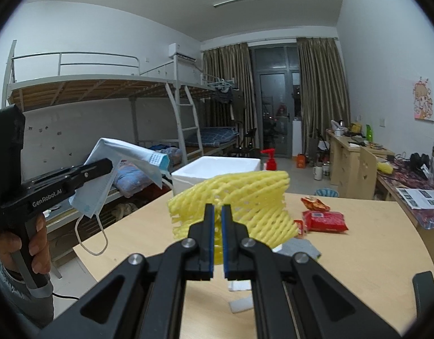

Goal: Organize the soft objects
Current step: 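Lift the face mask with left tool while right tool lifts the foam net, then carry the mask and foam net over the open white foam box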

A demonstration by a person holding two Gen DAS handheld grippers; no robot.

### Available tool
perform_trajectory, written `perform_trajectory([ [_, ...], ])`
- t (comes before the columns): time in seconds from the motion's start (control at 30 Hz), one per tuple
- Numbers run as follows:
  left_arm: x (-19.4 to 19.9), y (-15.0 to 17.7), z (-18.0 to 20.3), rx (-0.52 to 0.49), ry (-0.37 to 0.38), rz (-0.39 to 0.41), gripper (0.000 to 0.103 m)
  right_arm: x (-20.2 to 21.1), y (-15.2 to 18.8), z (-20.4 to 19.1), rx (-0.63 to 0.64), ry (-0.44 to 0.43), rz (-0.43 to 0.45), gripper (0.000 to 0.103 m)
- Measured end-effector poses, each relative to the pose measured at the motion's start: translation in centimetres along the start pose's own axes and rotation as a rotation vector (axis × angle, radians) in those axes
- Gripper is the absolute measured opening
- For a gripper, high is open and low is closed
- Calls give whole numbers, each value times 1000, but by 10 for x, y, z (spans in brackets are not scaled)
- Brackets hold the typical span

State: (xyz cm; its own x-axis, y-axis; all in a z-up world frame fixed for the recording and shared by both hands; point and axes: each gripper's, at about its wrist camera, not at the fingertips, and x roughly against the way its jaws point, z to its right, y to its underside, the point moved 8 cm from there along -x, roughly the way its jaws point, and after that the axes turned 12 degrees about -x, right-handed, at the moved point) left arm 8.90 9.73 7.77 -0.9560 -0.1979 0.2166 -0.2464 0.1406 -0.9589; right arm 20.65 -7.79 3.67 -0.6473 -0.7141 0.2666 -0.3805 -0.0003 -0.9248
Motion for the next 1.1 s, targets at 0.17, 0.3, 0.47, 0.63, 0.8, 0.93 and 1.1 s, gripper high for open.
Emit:
perform_trajectory([
  [0.17,1,1,-17,16,-37,-3,9,-13,-4,-4,5,-25,-4,6],
  [0.3,-5,-1,-25,22,-55,-10,9,-19,-4,-10,10,-47,-15,6],
  [0.47,-21,-7,-32,30,-54,-22,9,-33,-11,-17,24,-58,-31,6],
  [0.63,-44,-15,-38,39,-37,-39,9,-45,-17,-22,33,-53,-46,6],
  [0.8,-65,-24,-46,46,-19,-51,9,-56,-30,-25,45,-43,-52,6],
  [0.93,-84,-34,-51,44,-14,-53,9,-66,-40,-24,53,-30,-60,6],
  [1.1,-107,-44,-54,47,0,-63,9,-79,-51,-25,71,-16,-69,6],
])
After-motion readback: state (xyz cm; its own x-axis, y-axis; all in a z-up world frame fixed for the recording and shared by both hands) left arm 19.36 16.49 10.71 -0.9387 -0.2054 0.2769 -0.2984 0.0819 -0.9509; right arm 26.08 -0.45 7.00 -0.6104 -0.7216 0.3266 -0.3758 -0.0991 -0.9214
